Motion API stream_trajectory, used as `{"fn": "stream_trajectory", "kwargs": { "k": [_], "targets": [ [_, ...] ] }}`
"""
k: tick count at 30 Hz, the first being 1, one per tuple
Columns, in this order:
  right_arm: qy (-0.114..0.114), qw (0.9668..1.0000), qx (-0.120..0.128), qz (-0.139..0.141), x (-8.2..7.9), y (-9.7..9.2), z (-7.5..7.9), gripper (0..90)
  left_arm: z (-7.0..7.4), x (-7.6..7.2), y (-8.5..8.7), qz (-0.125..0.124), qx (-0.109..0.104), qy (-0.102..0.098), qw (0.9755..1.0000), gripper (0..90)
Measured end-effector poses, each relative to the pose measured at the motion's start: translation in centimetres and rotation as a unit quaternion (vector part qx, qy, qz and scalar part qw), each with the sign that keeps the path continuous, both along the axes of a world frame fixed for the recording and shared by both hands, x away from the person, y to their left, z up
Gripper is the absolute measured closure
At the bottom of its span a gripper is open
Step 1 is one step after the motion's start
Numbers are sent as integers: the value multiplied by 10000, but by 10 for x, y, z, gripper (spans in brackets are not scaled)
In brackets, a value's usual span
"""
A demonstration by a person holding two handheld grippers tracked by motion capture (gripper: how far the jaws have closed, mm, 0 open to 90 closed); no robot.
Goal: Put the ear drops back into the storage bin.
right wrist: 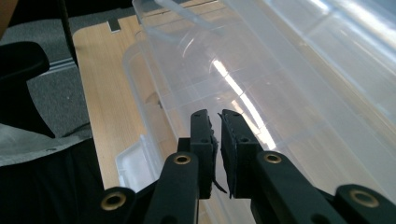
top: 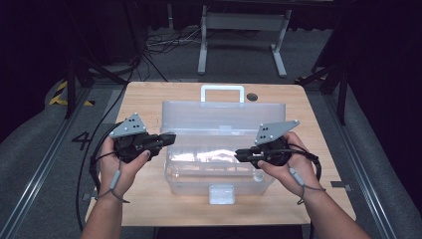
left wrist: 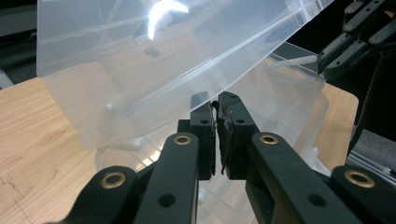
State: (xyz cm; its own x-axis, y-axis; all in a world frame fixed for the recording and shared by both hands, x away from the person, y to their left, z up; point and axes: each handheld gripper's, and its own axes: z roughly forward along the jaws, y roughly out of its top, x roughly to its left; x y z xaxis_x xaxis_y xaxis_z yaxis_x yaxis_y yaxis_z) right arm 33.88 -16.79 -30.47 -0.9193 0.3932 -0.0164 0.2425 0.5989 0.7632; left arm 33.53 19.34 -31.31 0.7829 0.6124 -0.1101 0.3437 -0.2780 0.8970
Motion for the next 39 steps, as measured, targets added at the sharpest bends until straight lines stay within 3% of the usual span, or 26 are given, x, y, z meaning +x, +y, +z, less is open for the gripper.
{"fn": "stream_trajectory", "kwargs": {
  "k": [9, 20, 27, 39],
  "targets": [
    [-22, 9976, 568, -390, -3, -32, 0, 877, 0, 0, 0, -55, -27, 67, 10000, 845],
    [-91, 9931, 850, -797, -6, -63, -1, 897, -1, -2, 1, -9, 2, 61, 10000, 845],
    [-134, 9885, 1025, -1105, -6, -82, -5, 900, -1, -3, 0, -5, 25, 65, 10000, 845],
    [-125, 9768, 1526, -1494, -3, -102, -12, 900, -1, -5, 0, -6, 107, 96, 9999, 841]
  ]
}}
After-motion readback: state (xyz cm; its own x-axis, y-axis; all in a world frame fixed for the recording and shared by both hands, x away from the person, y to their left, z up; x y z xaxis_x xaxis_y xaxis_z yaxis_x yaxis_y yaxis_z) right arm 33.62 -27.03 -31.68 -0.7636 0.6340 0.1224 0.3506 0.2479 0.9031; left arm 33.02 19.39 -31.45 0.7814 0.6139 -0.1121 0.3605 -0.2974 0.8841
